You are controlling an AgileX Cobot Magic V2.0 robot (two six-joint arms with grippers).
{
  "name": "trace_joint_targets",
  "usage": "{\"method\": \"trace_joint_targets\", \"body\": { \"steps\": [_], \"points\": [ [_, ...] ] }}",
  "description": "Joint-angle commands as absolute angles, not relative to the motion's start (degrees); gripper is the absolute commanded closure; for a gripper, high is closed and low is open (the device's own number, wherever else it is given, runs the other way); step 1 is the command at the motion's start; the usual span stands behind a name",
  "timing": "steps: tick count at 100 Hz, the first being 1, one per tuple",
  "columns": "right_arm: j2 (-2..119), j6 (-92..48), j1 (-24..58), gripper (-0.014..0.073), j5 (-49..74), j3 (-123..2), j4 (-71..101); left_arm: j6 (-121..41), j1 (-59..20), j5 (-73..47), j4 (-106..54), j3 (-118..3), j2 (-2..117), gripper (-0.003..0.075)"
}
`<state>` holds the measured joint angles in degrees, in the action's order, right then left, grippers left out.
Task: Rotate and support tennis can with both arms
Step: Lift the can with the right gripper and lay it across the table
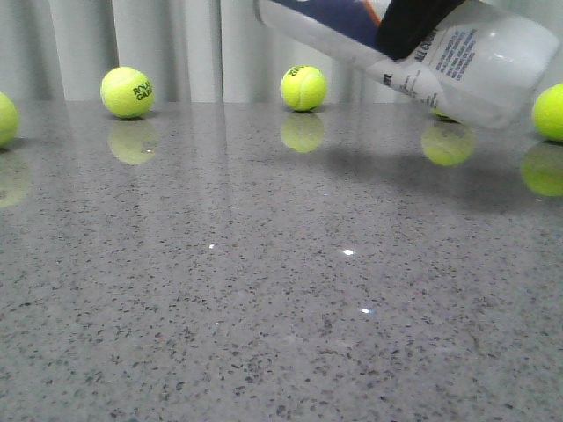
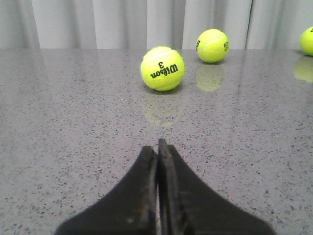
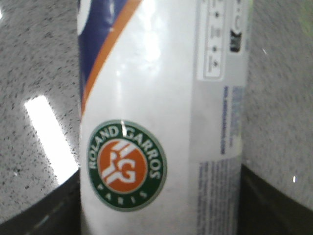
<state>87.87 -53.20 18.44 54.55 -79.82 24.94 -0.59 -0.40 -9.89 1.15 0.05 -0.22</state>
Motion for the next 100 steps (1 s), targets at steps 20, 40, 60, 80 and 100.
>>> {"method": "trace_joint_targets", "body": {
  "steps": [20, 40, 60, 80, 100],
  "points": [
    [89.38, -73.71, 23.59, 0.0296, 52.16, -81.88, 25.08, 0.00, -0.32, -5.47, 0.90, 2.58, -2.31, 0.0739],
    [93.34, -77.93, 25.23, 0.0296, 52.16, -81.88, 24.46, 0.00, -0.32, -5.47, 0.90, 2.58, -2.31, 0.0739],
    [95.47, -78.02, 25.31, 0.0296, 52.22, -81.88, 24.31, 0.00, -0.32, -5.47, 0.90, 2.58, -2.31, 0.0738],
    [96.00, -78.02, 25.31, 0.0289, 52.22, -81.88, 24.27, 0.00, -0.32, -5.47, 0.90, 2.58, -2.31, 0.0739],
    [96.07, -78.02, 25.31, 0.0045, 53.05, -81.88, 24.19, 0.00, -0.32, -5.47, 0.90, 2.58, -2.31, 0.0739]
  ]
}}
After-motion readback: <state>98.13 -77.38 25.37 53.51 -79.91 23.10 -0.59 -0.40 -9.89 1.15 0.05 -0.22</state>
